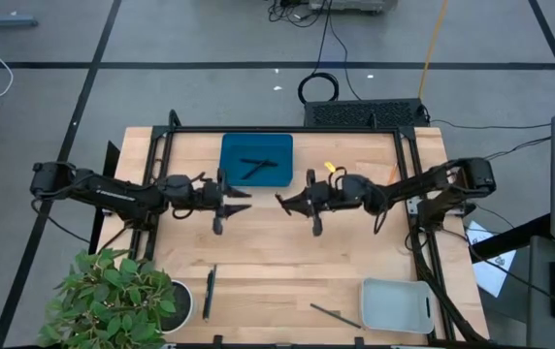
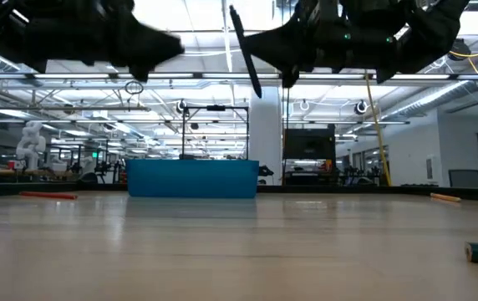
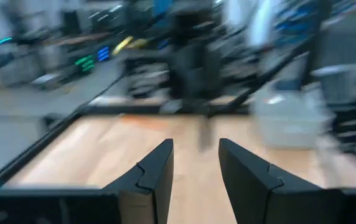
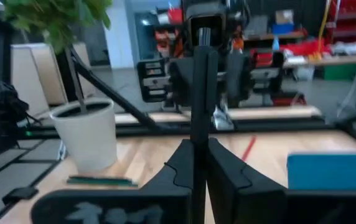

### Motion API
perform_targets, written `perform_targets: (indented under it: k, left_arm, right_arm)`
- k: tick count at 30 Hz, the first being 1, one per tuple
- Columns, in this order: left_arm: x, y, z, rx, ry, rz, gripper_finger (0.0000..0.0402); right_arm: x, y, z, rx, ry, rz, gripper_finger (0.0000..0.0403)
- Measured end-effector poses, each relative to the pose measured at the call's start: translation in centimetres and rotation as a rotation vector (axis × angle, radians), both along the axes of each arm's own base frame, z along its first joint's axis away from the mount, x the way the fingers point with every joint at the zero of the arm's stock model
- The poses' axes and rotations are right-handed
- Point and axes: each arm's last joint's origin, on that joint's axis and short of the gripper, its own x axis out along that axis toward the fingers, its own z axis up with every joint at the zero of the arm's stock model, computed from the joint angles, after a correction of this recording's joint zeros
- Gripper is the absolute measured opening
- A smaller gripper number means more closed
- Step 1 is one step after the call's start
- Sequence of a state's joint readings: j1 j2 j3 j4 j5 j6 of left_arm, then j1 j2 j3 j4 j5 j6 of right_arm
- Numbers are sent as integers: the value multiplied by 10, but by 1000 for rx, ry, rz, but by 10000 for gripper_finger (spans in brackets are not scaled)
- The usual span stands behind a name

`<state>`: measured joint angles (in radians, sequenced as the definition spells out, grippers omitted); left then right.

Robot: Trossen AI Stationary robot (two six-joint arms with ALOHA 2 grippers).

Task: Sort pens & pencils
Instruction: Put the right black pen into the blue bin

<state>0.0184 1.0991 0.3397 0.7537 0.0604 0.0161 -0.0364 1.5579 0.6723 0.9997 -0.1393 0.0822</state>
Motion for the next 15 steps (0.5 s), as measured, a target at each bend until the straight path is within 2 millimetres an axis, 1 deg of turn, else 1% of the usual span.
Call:
perform_targets:
  k: [2, 5, 9, 15]
  left_arm:
    - [-4, -4, 6, -1, -30, -79, 131]
    - [-8, -7, 13, 2, -66, -111, 131]
    - [-11, -10, 18, 5, -94, -89, 131]
    - [-11, -12, 18, 8, -91, -64, 131]
  right_arm:
    - [-2, -2, 4, -15, -20, 9, 8]
    - [-2, -2, 5, -36, -27, 12, 8]
    - [-2, -2, 3, -20, 0, 14, 8]
    - [-1, -2, 2, -20, 6, 14, 8]
